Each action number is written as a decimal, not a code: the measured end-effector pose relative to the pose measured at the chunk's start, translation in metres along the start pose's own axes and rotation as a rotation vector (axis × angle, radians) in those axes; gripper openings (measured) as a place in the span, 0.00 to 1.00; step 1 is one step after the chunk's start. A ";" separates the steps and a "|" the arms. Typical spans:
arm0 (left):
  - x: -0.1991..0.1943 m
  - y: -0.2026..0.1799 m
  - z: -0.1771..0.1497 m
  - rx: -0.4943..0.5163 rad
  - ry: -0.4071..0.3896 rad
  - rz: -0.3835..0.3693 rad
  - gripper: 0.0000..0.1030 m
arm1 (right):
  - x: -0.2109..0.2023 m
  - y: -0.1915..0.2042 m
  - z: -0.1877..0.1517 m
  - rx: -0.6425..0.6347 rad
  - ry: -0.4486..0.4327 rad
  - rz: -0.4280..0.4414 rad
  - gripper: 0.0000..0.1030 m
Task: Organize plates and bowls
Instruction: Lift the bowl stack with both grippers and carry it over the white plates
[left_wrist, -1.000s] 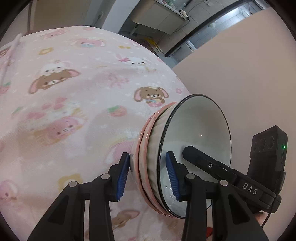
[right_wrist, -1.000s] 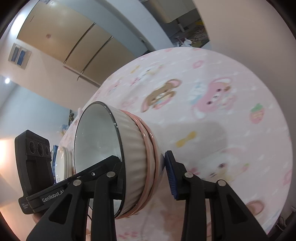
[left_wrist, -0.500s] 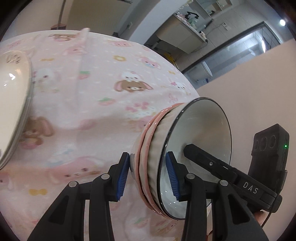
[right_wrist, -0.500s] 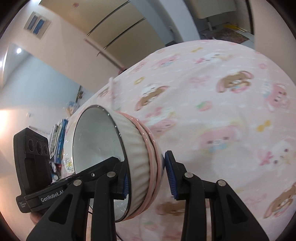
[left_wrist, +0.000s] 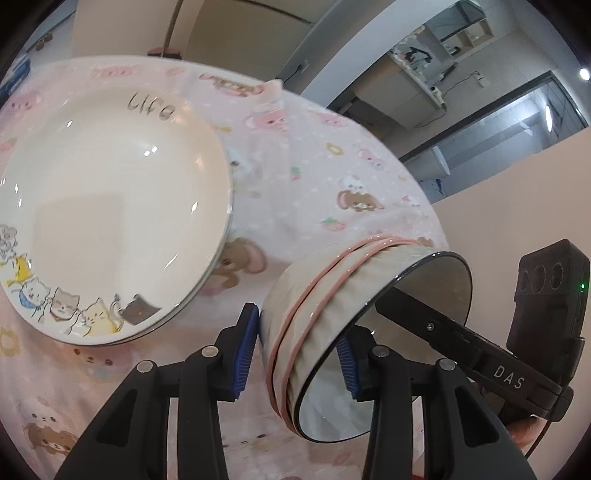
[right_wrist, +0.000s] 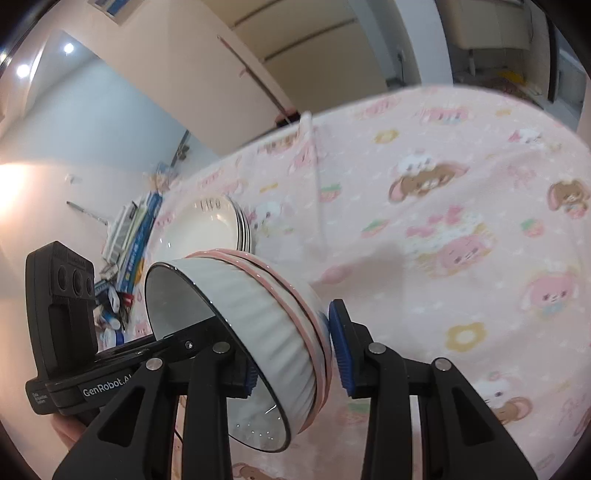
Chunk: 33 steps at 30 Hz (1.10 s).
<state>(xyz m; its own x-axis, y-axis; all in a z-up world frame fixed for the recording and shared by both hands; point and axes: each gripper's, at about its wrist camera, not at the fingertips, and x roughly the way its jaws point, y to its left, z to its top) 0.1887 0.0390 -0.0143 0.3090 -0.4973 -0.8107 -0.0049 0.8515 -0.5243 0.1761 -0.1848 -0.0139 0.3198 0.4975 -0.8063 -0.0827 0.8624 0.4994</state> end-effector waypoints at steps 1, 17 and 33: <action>0.001 0.004 -0.002 -0.002 0.007 0.006 0.41 | 0.007 0.000 0.000 0.002 0.012 -0.002 0.33; -0.020 0.020 0.000 -0.036 -0.036 -0.016 0.41 | 0.003 0.023 0.002 -0.035 0.006 0.012 0.33; -0.104 0.093 0.029 -0.150 -0.166 0.080 0.40 | 0.050 0.134 0.040 -0.176 0.068 0.107 0.33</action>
<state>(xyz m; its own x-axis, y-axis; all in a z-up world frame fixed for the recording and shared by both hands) 0.1835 0.1751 0.0290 0.4545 -0.3846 -0.8034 -0.1734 0.8465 -0.5033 0.2195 -0.0482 0.0250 0.2360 0.5873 -0.7742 -0.2786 0.8041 0.5251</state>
